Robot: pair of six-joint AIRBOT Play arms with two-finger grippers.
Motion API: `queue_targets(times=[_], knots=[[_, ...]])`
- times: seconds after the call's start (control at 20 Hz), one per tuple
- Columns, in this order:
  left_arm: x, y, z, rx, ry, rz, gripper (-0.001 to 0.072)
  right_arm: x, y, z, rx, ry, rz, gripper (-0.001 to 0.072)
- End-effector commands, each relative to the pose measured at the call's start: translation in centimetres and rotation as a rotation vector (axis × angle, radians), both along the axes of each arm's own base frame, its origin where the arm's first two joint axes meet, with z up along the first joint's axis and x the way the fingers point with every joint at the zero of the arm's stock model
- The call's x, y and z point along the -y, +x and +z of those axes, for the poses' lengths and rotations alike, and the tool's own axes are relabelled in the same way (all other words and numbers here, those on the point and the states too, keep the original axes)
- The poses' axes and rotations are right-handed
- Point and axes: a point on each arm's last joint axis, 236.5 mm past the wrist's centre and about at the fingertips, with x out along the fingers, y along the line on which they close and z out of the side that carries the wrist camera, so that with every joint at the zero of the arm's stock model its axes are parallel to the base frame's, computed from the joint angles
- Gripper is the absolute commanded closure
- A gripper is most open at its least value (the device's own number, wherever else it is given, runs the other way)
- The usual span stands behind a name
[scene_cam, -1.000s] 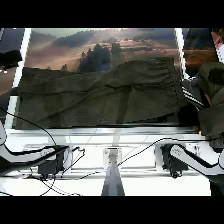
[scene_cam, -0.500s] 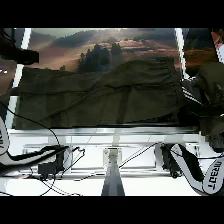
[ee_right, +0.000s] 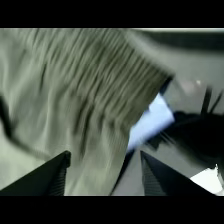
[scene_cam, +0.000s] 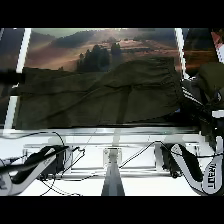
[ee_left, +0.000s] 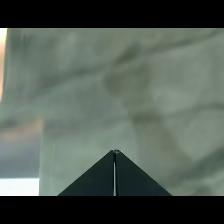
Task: Fold the clothes and pants, and hang the long-sleeved shirts on hangers.
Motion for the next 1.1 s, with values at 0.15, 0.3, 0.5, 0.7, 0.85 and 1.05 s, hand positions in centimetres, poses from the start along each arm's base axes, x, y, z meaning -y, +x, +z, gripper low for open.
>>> queue_targets(times=[0.15, 0.3, 0.5, 0.7, 0.85, 1.05], knots=[[-4.9, -10.4, -9.2, -0.138, -0.096, 0.368, 0.0147, 2.8, 1.3, -0.5, 0.049, -0.054, -0.113, 0.0261], [-6.4, -13.9, -12.3, -0.208, -0.18, 0.586, 0.0147, 2.6, 1.1, -1.5, 0.022, -0.035, -0.11, 0.0116], [-9.0, -17.3, -13.7, -0.22, -0.269, 0.874, 0.0146, 2.2, 0.8, -3.1, -0.019, 0.008, -0.12, 0.0114], [-10.3, -20.1, -14.9, -0.243, -0.302, 0.984, 0.0146, 3.1, 1.0, -3.4, -0.013, -0.02, -0.139, 0.0344], [-10.7, -21.6, -16.5, -0.286, -0.346, 1.045, 0.0146, 3.2, 1.1, -3.3, -0.011, -0.025, -0.135, 0.0687], [-10.4, -20.3, -18.9, -0.311, -0.421, 0.969, 0.0147, 2.3, 0.7, -3.2, -0.022, -0.081, 0.02, 0.0686]])
